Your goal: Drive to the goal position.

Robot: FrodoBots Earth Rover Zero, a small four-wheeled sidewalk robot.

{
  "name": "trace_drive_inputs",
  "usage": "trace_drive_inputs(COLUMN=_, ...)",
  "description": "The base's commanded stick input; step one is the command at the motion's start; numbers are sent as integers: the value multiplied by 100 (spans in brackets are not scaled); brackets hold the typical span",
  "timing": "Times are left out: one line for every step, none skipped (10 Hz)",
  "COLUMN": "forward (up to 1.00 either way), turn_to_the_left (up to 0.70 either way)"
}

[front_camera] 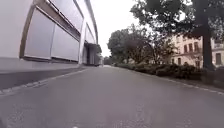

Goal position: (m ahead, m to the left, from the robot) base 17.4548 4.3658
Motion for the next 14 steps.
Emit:
trace_drive_inputs(forward=85, turn_to_the_left=1)
trace_drive_inputs(forward=85, turn_to_the_left=1)
trace_drive_inputs(forward=85, turn_to_the_left=1)
trace_drive_inputs(forward=85, turn_to_the_left=1)
trace_drive_inputs(forward=85, turn_to_the_left=1)
trace_drive_inputs(forward=85, turn_to_the_left=1)
trace_drive_inputs(forward=85, turn_to_the_left=1)
trace_drive_inputs(forward=85, turn_to_the_left=1)
trace_drive_inputs(forward=85, turn_to_the_left=1)
trace_drive_inputs(forward=85, turn_to_the_left=-4)
trace_drive_inputs(forward=85, turn_to_the_left=-15)
trace_drive_inputs(forward=85, turn_to_the_left=-24)
trace_drive_inputs(forward=85, turn_to_the_left=-32)
trace_drive_inputs(forward=85, turn_to_the_left=-21)
